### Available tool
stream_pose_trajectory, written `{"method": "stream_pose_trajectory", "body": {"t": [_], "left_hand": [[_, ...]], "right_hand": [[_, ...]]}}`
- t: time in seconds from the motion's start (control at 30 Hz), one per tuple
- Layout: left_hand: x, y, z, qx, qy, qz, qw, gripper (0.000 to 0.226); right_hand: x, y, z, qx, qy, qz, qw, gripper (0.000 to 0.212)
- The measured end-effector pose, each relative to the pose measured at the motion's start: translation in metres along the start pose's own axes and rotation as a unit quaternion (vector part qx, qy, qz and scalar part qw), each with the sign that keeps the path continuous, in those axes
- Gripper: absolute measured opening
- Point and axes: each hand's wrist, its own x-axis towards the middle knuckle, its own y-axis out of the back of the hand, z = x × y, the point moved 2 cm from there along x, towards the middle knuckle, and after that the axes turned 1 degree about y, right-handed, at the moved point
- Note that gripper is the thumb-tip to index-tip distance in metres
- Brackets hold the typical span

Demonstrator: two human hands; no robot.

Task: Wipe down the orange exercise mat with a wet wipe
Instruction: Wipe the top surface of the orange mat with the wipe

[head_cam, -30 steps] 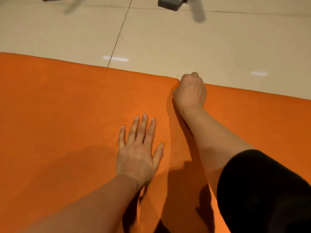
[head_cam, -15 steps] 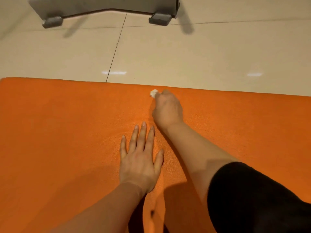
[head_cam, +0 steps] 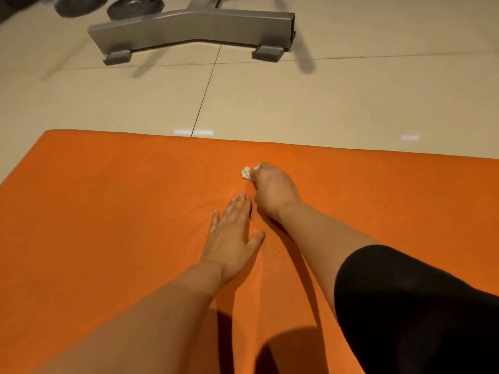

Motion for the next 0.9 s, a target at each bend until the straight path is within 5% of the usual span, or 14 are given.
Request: {"method": "stream_pose_trajectory", "body": {"t": [0.1,0.23,0.4,0.5,0.7,0.9], "left_hand": [[-0.018,0.009,-0.016,0.017,-0.021,0.009,1.000,0.077],[-0.044,0.016,-0.044,0.048,0.021,0.005,0.999,0.084],[-0.059,0.010,-0.039,0.035,0.072,0.009,0.997,0.080],[-0.063,0.010,-0.037,0.046,0.077,-0.006,0.996,0.079],[-0.084,0.003,-0.040,0.054,0.077,-0.013,0.995,0.077],[-0.097,-0.007,-0.027,0.032,0.085,0.002,0.996,0.068]], "right_hand": [[-0.008,0.008,0.029,-0.036,-0.003,0.004,0.999,0.036],[-0.030,0.008,0.028,-0.021,-0.120,0.060,0.991,0.037],[-0.056,-0.014,-0.048,0.018,0.038,0.005,0.999,0.037],[-0.066,-0.007,-0.026,-0.031,0.067,-0.017,0.997,0.044],[-0.090,0.000,0.004,-0.003,-0.143,0.049,0.988,0.037],[-0.130,-0.019,-0.054,-0.010,0.055,-0.039,0.998,0.050]]}}
